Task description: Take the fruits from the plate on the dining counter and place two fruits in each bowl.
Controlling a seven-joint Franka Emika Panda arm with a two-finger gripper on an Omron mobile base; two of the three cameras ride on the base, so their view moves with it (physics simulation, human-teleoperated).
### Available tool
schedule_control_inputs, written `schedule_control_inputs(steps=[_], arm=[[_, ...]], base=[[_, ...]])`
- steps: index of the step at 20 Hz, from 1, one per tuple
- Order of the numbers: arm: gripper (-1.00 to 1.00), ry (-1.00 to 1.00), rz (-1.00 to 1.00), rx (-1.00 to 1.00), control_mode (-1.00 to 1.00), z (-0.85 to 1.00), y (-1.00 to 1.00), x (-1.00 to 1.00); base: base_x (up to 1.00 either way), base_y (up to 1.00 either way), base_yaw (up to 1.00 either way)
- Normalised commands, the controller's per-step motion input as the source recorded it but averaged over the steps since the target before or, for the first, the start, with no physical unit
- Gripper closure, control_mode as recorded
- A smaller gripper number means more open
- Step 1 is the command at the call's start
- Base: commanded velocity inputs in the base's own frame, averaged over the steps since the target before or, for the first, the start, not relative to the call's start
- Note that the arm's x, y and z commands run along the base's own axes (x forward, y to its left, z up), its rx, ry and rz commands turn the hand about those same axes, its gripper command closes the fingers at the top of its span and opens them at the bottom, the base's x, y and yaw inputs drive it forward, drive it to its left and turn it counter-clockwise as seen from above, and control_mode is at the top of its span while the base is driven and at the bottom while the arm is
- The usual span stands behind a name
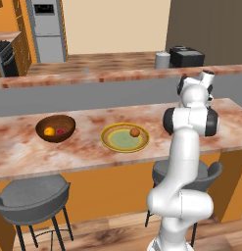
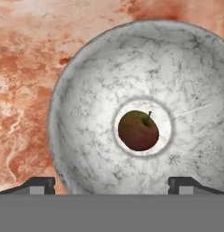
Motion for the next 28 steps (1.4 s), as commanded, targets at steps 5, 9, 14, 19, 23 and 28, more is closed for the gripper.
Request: schedule_control_inputs(steps=[5,9,14,19,23,28], arm=[[-1.0,0.0,0.0,0.0,-1.0,0.22,0.14,-0.15],[-1.0,-0.02,0.0,-0.02,-1.0,0.05,0.54,-0.61],[-1.0,-0.09,-0.06,-0.1,-1.0,0.0,0.76,-0.68],[-1.0,-0.04,-0.12,-0.14,-1.0,0.0,0.86,-0.61],[-1.0,-0.01,-0.12,-0.14,-1.0,0.0,0.88,-0.55],[-1.0,-0.02,-0.18,-0.07,-1.0,0.04,0.91,-0.23]], base=[[0.0,0.0,0.0],[0.0,0.0,0.0],[0.0,0.0,0.0],[0.0,0.0,0.0],[0.0,0.0,0.0],[0.0,0.0,0.0]])
